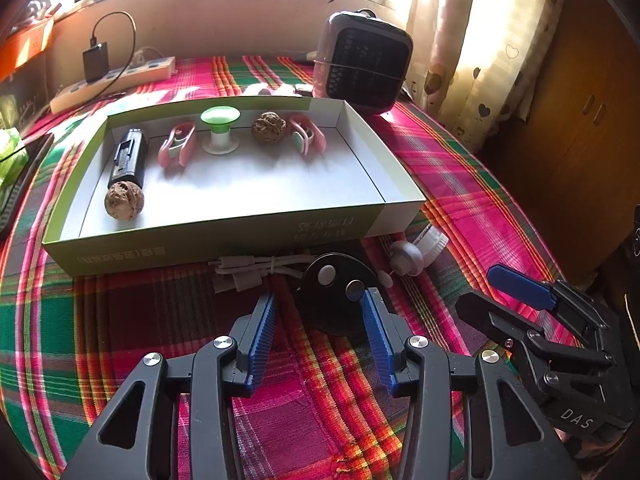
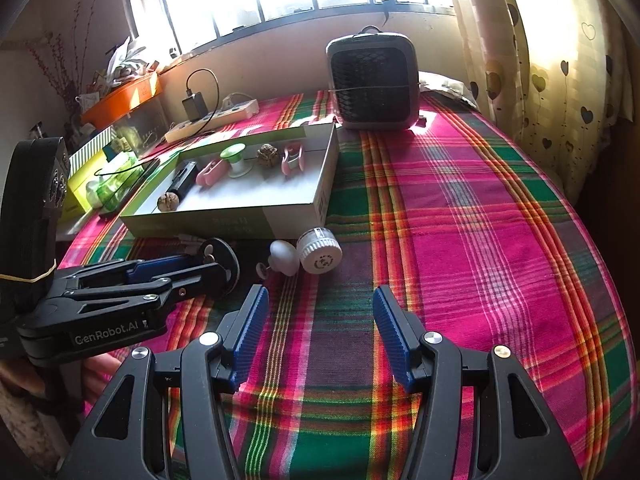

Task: Organize objects
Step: 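Lower the left tool onto the black round disc and close on it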

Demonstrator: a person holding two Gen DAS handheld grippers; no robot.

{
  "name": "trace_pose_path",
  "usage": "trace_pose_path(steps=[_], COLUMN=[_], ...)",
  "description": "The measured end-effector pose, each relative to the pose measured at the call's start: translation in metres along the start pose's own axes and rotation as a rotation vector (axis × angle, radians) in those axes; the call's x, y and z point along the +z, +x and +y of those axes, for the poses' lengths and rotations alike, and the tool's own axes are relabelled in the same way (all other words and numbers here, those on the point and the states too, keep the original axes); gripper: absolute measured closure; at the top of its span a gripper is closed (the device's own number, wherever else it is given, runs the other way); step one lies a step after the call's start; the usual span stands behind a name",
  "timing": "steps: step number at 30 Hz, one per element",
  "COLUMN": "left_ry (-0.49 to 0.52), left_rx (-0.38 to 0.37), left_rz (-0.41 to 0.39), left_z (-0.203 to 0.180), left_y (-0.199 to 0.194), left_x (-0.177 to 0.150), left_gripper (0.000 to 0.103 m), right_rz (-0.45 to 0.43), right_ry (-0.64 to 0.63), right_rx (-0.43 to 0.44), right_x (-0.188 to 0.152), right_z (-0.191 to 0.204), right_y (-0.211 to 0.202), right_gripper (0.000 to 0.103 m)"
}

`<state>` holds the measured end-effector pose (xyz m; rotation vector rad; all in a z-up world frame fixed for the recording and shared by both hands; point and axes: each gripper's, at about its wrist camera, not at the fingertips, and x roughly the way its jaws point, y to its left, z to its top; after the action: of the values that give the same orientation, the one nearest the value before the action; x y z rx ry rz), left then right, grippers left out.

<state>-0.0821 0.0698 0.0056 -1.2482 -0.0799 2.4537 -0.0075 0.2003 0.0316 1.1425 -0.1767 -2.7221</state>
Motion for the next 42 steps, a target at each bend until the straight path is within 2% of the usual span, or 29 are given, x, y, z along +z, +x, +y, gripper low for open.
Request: trace_pose_path(steps=[9,19,23,25,27,42], left_ry=[0.020,-0.020,-0.034,-0.038,-0.046,-0.068], left_rx=[0.027,-0.009,-0.004,0.006,0.003,0.005], left_rz=[0.009,0.016,0.018,0.018,0.018,0.016], left_z=[-0.010,-0.010,-0.009,-0.008,-0.005,0.007], left_y=[0.007,0.010,0.010,0.009,0.008,-0.003], left_x=[0.006,0.010,0.010,0.009,0.008,0.000], left_gripper=[0.061,0.061,0.065,0.073,0.076,0.076], right_rz=[0.006,0.009,0.018,0.020,0.021,0.028], right_ry=[0.000,0.003,-0.001,0.002,0.002,-0.015], right_rx=[-0.004,-0.009,-0.009,-0.011,-0.013,-0.023], right_x=[0.003,0.007,0.007,0.007,0.007,0.010], right_z=[-0.006,-0.011,-0.011,-0.011,-0.011,-0.005], right_y=[0.001,0.002,0.005,0.005,0.006,0.010], right_gripper=[0.047,0.047,0.047,0.047,0.047,0.047])
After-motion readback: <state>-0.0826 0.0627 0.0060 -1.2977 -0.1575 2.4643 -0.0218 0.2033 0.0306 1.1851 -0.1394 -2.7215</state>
